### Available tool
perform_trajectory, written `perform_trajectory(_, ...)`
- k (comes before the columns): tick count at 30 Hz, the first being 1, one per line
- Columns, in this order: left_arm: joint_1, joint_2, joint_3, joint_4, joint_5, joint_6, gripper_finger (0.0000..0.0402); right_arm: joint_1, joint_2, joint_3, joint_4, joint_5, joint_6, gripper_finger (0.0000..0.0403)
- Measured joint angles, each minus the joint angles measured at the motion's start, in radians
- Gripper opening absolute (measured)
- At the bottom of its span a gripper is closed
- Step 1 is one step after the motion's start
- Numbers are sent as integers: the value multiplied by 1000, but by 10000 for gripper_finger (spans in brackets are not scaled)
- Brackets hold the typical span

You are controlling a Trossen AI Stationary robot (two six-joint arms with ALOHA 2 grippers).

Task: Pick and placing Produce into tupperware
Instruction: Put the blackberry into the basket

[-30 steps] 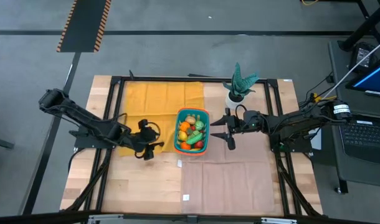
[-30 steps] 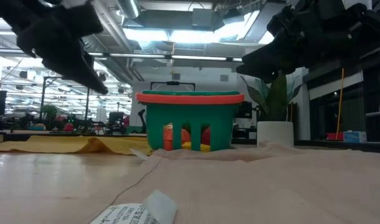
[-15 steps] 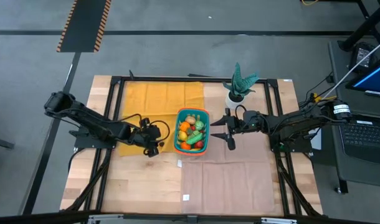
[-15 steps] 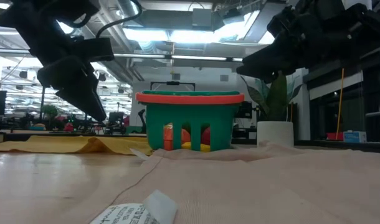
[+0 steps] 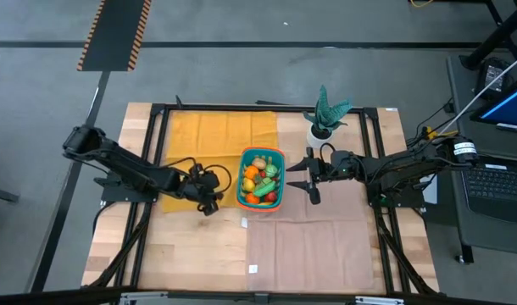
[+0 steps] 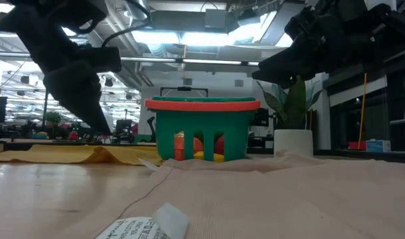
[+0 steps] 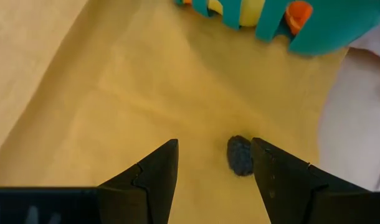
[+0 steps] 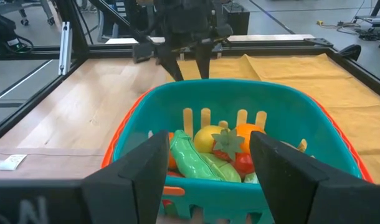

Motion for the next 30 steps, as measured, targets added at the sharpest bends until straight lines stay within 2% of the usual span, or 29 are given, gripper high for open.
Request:
perform_trajectory(9,0,138,0,117,7,6,192,13,0,0,-1,-1,3,225)
perform_trajectory(14,0,158,0,121,58,2,192,14,0,0,-1,-1,5,225)
perform_trajectory(30,1,161,0,130,93,-1,192,14,0,0,0,-1,5,225)
